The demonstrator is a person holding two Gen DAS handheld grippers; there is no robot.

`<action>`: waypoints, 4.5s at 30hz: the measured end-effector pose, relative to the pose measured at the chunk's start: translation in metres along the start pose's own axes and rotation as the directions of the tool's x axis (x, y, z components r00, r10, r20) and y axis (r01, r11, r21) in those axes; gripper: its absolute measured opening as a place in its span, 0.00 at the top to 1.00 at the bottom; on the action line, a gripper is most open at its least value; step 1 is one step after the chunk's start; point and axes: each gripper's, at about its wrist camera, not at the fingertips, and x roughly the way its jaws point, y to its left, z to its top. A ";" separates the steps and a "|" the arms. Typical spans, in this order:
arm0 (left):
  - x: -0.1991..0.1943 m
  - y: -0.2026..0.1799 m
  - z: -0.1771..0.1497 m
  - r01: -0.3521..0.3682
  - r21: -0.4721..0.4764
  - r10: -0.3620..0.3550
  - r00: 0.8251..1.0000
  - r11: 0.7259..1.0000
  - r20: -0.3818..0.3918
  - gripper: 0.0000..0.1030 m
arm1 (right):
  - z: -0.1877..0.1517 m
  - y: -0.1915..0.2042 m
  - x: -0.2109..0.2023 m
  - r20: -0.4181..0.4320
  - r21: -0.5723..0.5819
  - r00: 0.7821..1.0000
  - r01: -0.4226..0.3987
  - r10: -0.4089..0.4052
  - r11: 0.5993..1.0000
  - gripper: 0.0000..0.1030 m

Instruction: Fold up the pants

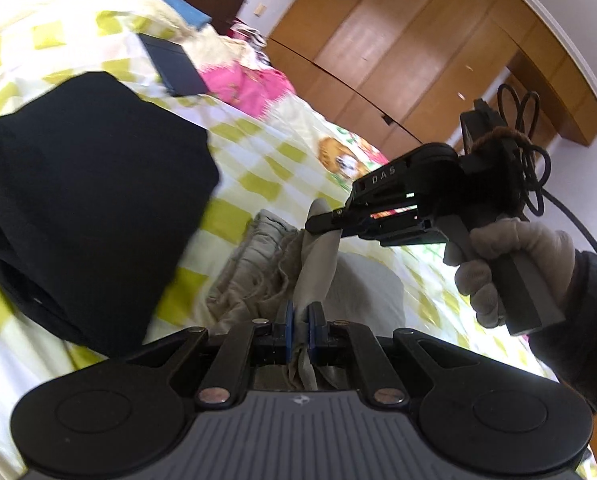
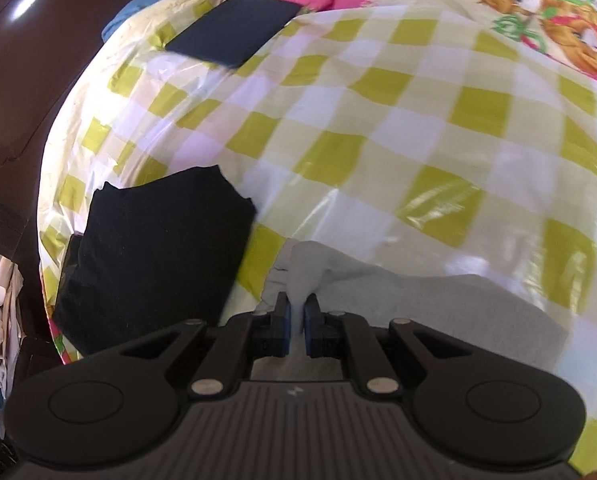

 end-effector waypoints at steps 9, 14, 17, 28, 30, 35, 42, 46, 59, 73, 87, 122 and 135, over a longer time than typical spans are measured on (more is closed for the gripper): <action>-0.005 0.042 0.012 -0.047 -0.114 0.050 0.998 0.992 0.028 0.79 | 0.028 0.034 0.041 0.014 0.019 0.999 -0.045 0.045 0.999 0.85; -0.008 0.059 0.010 -0.167 -0.128 0.171 0.985 0.978 0.023 0.80 | 0.033 0.044 0.066 0.050 0.017 0.998 -0.043 0.042 0.999 0.75; -0.016 0.059 0.007 -0.239 -0.127 0.245 0.969 0.963 0.029 0.80 | 0.030 0.044 0.059 0.064 -0.005 0.995 -0.077 0.077 0.997 0.72; -0.006 0.002 0.007 -0.166 0.078 0.168 0.986 0.983 -0.021 0.67 | 0.016 0.046 0.036 0.078 -0.099 0.997 -0.021 0.028 0.995 0.49; 0.008 0.002 0.003 -0.190 0.098 0.197 0.978 0.977 -0.067 0.66 | 0.014 0.043 0.042 0.055 -0.102 0.998 -0.012 0.018 0.995 0.48; 0.021 -0.006 0.015 -0.262 0.218 0.277 0.960 0.940 -0.043 0.85 | 0.020 0.037 0.046 0.051 -0.103 0.999 0.000 0.006 0.995 0.90; 0.020 0.001 0.023 -0.335 0.236 0.351 0.936 0.912 -0.028 0.85 | 0.024 0.030 0.073 0.004 -0.080 0.999 -0.037 0.037 0.996 0.83; -0.003 -0.031 0.025 -0.225 0.267 0.218 0.974 0.937 0.058 0.85 | 0.023 0.024 0.046 0.063 -0.052 0.992 -0.104 0.108 0.993 0.63; 0.092 -0.003 0.006 -0.164 0.455 0.271 0.946 0.875 -0.179 0.81 | -0.125 -0.121 -0.046 0.139 0.308 0.986 -0.131 0.092 0.942 0.33; 0.091 -0.028 0.000 -0.167 0.517 0.332 0.911 0.839 -0.245 0.81 | -0.133 -0.136 0.007 0.272 0.421 0.874 -0.484 0.402 0.767 0.88; 0.098 -0.162 -0.082 0.099 0.549 0.125 0.926 0.830 -0.357 0.84 | -0.224 -0.256 -0.169 0.283 0.454 0.950 -0.258 0.136 0.853 0.83; 0.060 -0.196 -0.108 0.159 0.546 0.031 0.946 0.823 -0.323 0.63 | -0.220 -0.201 -0.214 0.262 0.351 0.964 -0.063 -0.034 0.934 0.39; 0.044 -0.182 -0.113 0.106 0.580 0.043 0.970 0.808 -0.237 0.53 | -0.177 -0.130 -0.115 0.034 0.256 0.996 0.074 -0.085 0.964 0.89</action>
